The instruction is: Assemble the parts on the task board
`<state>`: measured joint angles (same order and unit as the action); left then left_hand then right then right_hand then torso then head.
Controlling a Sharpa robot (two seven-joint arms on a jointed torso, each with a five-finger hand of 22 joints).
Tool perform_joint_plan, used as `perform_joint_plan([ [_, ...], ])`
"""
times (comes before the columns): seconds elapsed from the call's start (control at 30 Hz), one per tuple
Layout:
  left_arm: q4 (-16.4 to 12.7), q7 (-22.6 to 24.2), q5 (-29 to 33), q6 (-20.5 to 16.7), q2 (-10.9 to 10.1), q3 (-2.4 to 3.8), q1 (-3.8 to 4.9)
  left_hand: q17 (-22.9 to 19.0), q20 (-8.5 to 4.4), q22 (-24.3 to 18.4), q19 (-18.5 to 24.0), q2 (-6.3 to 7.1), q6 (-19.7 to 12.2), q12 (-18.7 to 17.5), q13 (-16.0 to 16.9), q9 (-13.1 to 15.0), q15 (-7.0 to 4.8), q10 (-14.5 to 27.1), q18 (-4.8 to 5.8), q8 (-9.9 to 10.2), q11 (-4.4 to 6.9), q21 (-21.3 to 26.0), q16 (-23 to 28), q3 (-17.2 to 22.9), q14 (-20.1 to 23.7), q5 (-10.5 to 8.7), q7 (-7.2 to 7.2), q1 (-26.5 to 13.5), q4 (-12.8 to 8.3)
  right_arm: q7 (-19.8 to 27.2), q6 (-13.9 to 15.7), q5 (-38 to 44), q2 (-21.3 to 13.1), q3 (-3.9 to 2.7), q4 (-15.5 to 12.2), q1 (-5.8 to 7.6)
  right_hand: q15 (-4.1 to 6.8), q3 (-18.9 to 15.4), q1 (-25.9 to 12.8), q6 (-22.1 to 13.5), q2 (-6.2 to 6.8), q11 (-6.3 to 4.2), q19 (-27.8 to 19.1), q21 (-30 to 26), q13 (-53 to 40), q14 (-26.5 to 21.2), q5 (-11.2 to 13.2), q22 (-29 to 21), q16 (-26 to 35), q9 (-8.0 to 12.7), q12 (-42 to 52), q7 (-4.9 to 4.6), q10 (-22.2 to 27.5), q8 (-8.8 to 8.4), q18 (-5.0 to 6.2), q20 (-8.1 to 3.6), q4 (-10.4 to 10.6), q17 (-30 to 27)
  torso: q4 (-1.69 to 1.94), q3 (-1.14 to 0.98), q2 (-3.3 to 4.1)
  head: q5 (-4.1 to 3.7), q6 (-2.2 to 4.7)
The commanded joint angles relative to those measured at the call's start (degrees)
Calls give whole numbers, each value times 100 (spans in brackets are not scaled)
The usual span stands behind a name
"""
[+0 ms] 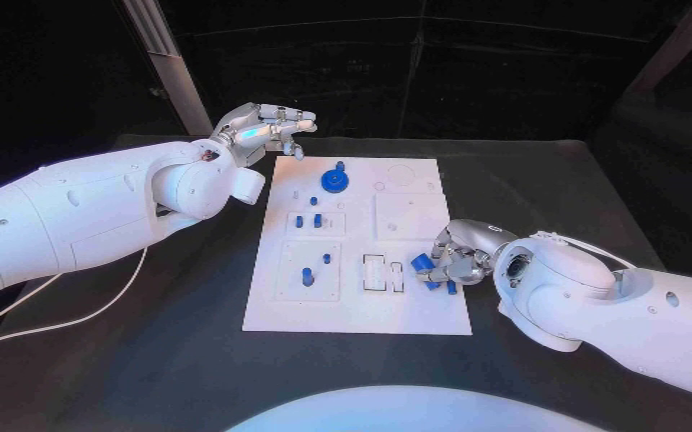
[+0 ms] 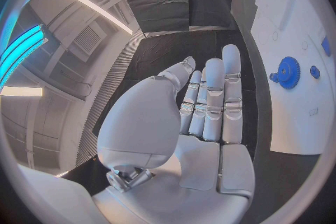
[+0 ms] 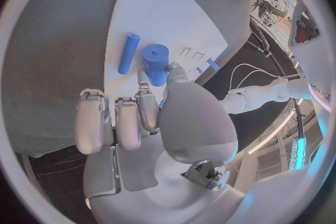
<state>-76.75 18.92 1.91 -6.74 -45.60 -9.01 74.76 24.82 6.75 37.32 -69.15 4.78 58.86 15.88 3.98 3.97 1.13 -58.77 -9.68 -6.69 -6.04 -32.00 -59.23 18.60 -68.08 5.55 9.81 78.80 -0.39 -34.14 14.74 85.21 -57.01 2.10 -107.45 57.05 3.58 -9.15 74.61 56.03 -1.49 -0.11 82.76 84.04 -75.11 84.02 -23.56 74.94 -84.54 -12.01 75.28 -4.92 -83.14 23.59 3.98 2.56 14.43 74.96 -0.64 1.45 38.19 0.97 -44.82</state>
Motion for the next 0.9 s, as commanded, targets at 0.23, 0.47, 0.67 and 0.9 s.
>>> perform_joint_plan([
  [0.23, 7, 25, 17, 77, 15, 4, 9, -8, 5, -7, 26, 8, 25, 16, -7, -9, 8, 30, -77, -32, -14, 21, 28, 36, 45, -8, -4, -7, -11, 75, 1127, -561, -121, -9, -344, 18, 60, -128, -96, 153, -121, -33, 74, 50, -77, 377, -183, 249, -41, -155, 7, 87, -47, 40, -128, -30, 164, 242, 6, 10, -12, 15, 35],
  [0.47, 5, 17, 17, 81, 26, 4, 10, -15, 3, -10, 23, 2, 27, 26, -7, -9, 5, 32, -78, -36, -12, 24, 24, 51, 46, -5, -5, 11, -26, -22, 837, -937, 136, -10, -271, 21, 63, -210, -241, 166, -164, -37, 75, 53, -75, 377, -179, 256, -44, -188, -17, 93, -51, 29, -129, -35, 222, 252, 8, 13, -9, 32, 53],
  [0.67, 7, 15, 17, 93, 53, 4, 10, -15, 3, -10, 23, 2, 27, 26, -7, -9, 5, 32, -78, -36, -12, 24, 24, 51, 46, -5, -5, 11, -26, -121, 434, -1162, 527, -10, -109, 22, 79, -317, -462, 230, -281, -59, 74, 53, -84, 378, 34, 259, -47, -250, -39, 123, -66, 30, -129, -45, 221, 268, 23, 13, -1, 28, 59],
  [0.9, 12, 3, 17, 97, 82, 4, 11, -15, 3, -10, 23, 2, 27, 26, -7, -9, 5, 32, -78, -36, -12, 24, 24, 51, 46, -5, -5, 11, -26, -238, 201, -1225, 816, -11, 9, 22, 95, -370, -586, 295, -383, -80, 74, 52, -90, 380, 142, 261, -49, -296, -54, 148, -76, 42, -128, -58, 227, 281, 10, 12, 1, 60, 58],
])
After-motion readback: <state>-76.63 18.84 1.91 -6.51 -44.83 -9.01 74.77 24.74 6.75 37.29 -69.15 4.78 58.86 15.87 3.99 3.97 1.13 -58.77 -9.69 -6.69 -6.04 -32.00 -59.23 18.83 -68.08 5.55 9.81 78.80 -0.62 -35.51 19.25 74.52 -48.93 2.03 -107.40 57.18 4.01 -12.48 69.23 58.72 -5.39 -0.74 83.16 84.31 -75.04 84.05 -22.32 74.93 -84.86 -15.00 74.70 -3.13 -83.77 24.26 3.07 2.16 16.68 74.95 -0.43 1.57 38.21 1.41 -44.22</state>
